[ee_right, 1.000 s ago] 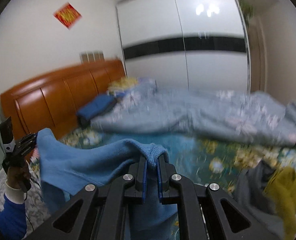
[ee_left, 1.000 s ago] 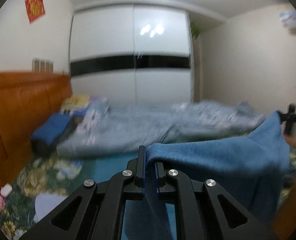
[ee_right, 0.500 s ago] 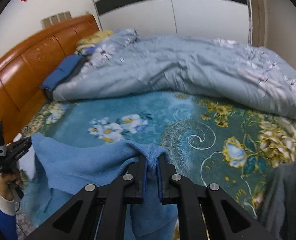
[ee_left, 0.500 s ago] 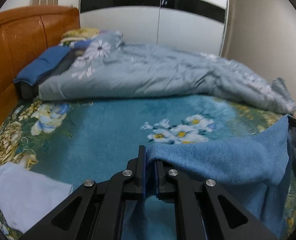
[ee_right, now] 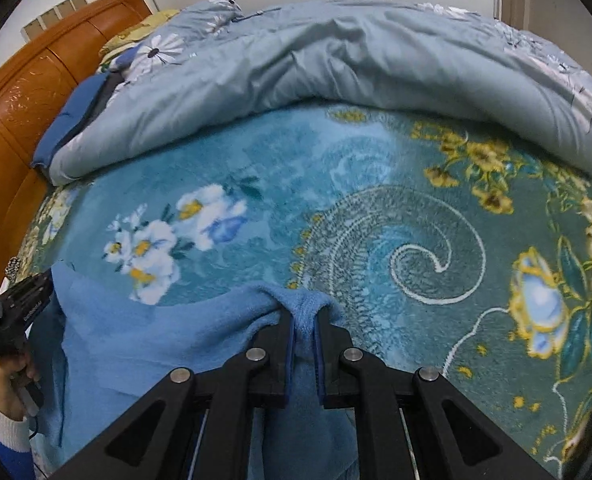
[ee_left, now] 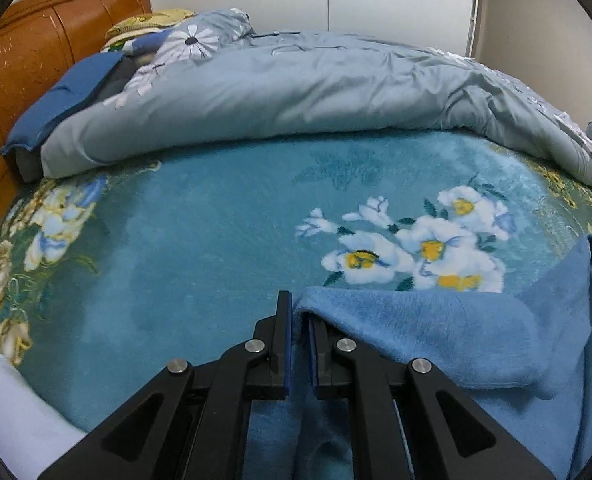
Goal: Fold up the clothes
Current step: 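Lift and stretch the blue sweater between both grippers, then lay it down, then release the blue sweater with both grippers onto the sheet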
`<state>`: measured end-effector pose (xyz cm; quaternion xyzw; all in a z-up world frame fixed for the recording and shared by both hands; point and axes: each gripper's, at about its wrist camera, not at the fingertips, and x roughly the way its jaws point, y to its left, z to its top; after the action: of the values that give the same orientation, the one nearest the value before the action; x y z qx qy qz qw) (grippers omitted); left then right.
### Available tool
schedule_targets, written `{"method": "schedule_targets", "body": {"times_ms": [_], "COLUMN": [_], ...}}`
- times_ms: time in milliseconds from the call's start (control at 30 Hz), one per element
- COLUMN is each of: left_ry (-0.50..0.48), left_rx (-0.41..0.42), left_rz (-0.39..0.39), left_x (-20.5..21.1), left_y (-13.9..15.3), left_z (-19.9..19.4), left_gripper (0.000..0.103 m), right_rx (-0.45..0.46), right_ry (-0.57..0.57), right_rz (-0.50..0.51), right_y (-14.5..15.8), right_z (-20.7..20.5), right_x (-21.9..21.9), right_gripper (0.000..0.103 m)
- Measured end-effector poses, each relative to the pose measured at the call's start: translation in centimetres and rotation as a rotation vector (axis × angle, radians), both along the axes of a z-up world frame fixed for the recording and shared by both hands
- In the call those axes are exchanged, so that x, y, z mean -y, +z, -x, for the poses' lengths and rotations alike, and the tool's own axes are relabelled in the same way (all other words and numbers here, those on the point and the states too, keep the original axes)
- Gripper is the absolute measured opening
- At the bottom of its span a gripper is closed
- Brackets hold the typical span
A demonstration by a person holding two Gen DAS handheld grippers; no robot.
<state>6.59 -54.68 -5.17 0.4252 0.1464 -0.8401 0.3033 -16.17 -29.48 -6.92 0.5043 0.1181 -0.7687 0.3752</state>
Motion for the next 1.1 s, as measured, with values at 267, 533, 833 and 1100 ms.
{"method": "schedule_targets", "body": {"times_ms": [267, 533, 833, 1100], "left_ry": [-0.004, 0.004, 0.059, 0.061], "left_rx": [-0.042, -0.021, -0.214, -0.213], "left_rz": [-0.060, -0.025, -0.070, -0.048], "left_x": [-0.4, -4.1, -13.5, -19.6], "left_y": [0.1, 1.9, 3.3, 2.9], "left_z": [-0.6, -3.9, -12.5, -15.0], "left_gripper": [0.009, 0.048, 0.057, 0.057], "right_rx": [-0.045, -0.147, -0.028, 0.048], "right_ry": [0.035, 0.054, 0.076, 0.072], "right_rz": [-0.002, -0.021, 0.021, 0.083], "right_y": [1.2, 4.2, 0.4, -1.6], "right_z": [-0.9, -4.2, -12.2, -15.1], "right_x": [-0.4, -3.1, -10.9, -12.7], "right_gripper": [0.014, 0.051, 0.052, 0.051]}}
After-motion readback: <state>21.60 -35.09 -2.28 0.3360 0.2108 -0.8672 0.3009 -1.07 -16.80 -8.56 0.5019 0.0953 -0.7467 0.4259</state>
